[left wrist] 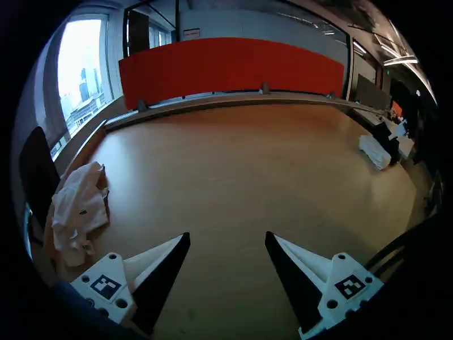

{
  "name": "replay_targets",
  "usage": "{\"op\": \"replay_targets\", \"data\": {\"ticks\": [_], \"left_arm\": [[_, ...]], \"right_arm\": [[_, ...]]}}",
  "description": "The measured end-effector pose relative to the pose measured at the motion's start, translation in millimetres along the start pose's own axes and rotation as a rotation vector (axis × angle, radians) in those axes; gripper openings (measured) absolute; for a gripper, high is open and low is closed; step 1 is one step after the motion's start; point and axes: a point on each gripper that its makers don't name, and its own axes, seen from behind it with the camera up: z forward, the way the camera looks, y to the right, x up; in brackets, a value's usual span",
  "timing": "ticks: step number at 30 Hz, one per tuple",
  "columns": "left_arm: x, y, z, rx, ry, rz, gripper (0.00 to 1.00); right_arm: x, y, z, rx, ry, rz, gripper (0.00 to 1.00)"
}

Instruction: Fold towel

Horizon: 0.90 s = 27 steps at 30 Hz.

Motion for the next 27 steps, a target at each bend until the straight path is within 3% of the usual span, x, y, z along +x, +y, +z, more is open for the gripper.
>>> {"op": "replay_targets", "data": {"ticks": [8,20,27], "left_arm": [[5,-0.6,0.0,0.006,0.009,-0.009,0.98],[11,-1.1,2.3,0.009,0.013,-0.012,0.99],[15,-2.5,3.2,0.015,0.019,-0.016,0.98]], "right_arm": [[24,-4,-6.8,-0.027,0.138,0.075,0.92],[49,-11,-25.7,-0.095,0.338,0.028,0.92],[69,-19,-38.9,-0.093,0.473,0.048,0.92]]}}
